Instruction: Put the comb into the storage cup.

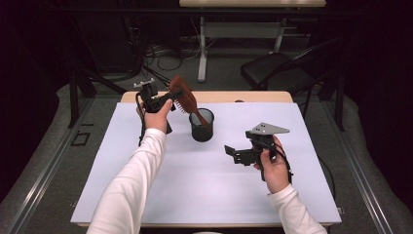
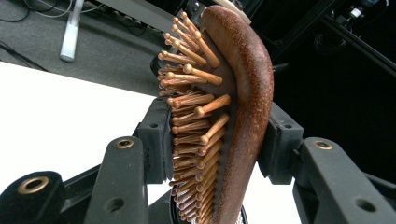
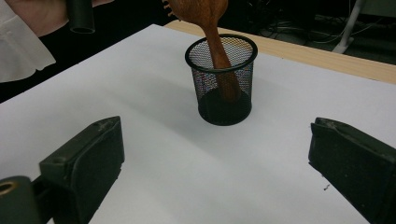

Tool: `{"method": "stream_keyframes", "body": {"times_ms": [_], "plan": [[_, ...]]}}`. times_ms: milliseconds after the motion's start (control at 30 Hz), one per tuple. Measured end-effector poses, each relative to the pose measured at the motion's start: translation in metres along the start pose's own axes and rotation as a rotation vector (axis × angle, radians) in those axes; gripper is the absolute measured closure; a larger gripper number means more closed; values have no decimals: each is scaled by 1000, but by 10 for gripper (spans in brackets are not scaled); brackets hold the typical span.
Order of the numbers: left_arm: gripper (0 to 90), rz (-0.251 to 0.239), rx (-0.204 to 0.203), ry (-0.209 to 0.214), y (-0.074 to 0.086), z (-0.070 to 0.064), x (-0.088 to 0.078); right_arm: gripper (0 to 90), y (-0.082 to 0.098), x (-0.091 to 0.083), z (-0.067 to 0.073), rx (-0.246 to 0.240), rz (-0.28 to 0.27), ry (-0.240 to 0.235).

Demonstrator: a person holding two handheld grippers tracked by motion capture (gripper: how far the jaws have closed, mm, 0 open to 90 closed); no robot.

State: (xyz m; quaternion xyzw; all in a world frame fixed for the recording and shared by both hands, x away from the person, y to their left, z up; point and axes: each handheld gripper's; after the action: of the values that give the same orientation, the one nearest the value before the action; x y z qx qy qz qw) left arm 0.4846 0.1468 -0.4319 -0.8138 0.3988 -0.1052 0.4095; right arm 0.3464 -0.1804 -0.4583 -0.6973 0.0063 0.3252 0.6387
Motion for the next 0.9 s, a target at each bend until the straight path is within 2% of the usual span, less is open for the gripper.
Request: {"method": "stream_keyframes", "body": {"times_ms": [300, 900], "plan": [[531, 12, 11, -9, 5, 2, 4, 32, 0, 0, 0, 3, 2, 0], [527, 21, -17, -22, 14, 12, 6, 32, 1, 1, 1, 1, 7, -2]]}}
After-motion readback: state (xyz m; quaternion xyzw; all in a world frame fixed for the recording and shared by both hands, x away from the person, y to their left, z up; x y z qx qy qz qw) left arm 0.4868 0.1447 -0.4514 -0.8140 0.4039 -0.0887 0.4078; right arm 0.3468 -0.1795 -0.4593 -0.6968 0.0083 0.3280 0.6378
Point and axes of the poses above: each handheld gripper's, and its own axes: x roughly forward along the jaws, y roughly out of its underside, z roughly to its left, and after that the axes turned 14 degrees about y, right-handed
